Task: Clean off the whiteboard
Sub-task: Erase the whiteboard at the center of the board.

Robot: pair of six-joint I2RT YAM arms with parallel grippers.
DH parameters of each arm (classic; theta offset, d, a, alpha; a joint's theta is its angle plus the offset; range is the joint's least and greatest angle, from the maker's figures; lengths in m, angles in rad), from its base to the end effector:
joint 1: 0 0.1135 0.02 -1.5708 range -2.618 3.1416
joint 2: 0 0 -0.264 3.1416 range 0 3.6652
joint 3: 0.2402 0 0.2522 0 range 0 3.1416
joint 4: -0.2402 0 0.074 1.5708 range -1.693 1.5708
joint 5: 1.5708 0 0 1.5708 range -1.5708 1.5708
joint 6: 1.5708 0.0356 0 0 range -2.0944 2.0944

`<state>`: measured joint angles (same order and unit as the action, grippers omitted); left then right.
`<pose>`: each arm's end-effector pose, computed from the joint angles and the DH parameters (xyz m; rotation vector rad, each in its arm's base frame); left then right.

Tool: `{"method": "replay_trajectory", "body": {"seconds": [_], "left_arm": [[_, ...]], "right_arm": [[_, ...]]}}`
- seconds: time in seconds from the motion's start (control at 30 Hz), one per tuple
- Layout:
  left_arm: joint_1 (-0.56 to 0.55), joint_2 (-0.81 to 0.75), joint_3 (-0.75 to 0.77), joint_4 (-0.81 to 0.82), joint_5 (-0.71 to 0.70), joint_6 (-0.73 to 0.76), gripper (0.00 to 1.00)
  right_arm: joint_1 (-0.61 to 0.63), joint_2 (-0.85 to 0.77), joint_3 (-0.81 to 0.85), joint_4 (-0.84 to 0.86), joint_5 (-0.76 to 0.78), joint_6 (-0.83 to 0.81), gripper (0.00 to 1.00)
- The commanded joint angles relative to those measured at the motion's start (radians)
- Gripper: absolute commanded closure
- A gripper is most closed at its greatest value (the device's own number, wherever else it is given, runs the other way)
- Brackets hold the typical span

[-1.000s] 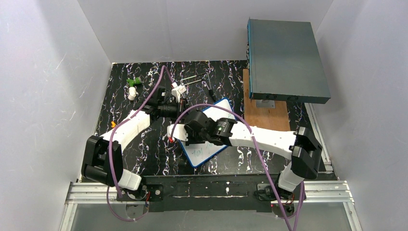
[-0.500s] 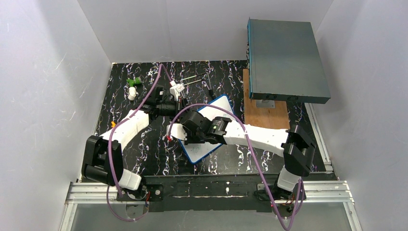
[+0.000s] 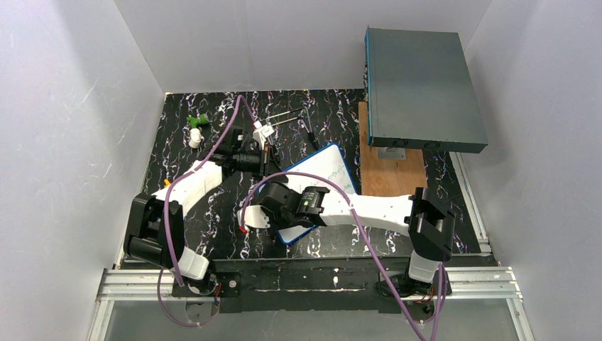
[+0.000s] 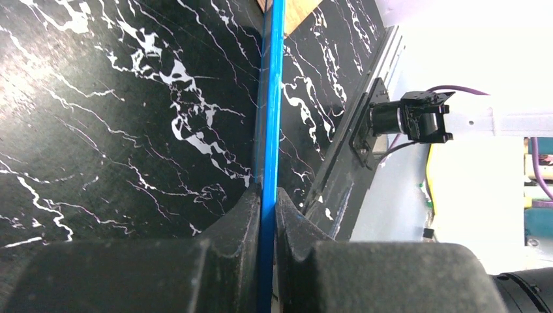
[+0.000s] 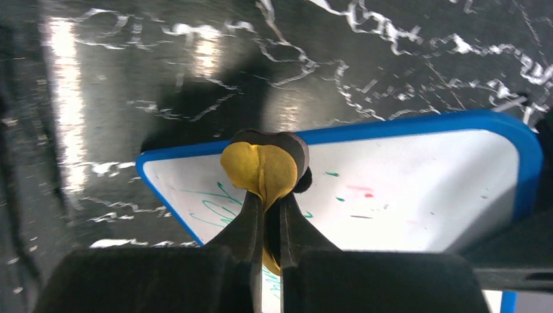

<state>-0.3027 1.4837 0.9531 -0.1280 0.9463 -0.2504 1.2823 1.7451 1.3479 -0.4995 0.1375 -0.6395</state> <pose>0.2908 -0.1211 0.2463 0.5984 2.1437 -1.3522 0.1137 0.3659 0.2487 -1.9811 1.4567 0.1115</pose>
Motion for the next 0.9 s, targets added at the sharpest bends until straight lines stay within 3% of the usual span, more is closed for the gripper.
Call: {"method": "replay_trajectory", "body": {"seconds": [0.0, 0.1, 0.27, 0.33, 0.47, 0.7, 0.87], "left_arm": [[-0.004, -0.015, 0.028, -0.013, 0.109, -0.017, 1.00], [-0.003, -0.017, 0.027, -0.015, 0.114, -0.014, 1.00], [-0.002, -0.011, 0.032, -0.019, 0.121, -0.009, 1.00], [-0.002, -0.006, 0.035, -0.019, 0.125, -0.013, 1.00], [0.001, -0.007, 0.035, -0.021, 0.121, -0.013, 1.00], [0.009, -0.013, 0.022, -0.020, 0.053, -0.031, 1.00], [0.018, -0.041, -0.022, 0.039, -0.001, -0.106, 1.00]], "right_arm": [[-0.042, -0.003, -0.060, 0.219, 0.243, -0.049, 0.99], [-0.044, -0.022, -0.061, 0.177, 0.181, -0.047, 0.99], [-0.033, -0.026, -0.022, -0.061, -0.175, -0.067, 0.99], [-0.024, -0.025, -0.033, -0.083, -0.214, -0.089, 0.99], [-0.030, -0.031, -0.018, -0.072, -0.185, -0.070, 0.99], [-0.139, -0.070, 0.018, 0.038, -0.111, 0.102, 0.99], [-0.184, -0.080, -0.006, 0.122, -0.048, 0.182, 0.99]]}}
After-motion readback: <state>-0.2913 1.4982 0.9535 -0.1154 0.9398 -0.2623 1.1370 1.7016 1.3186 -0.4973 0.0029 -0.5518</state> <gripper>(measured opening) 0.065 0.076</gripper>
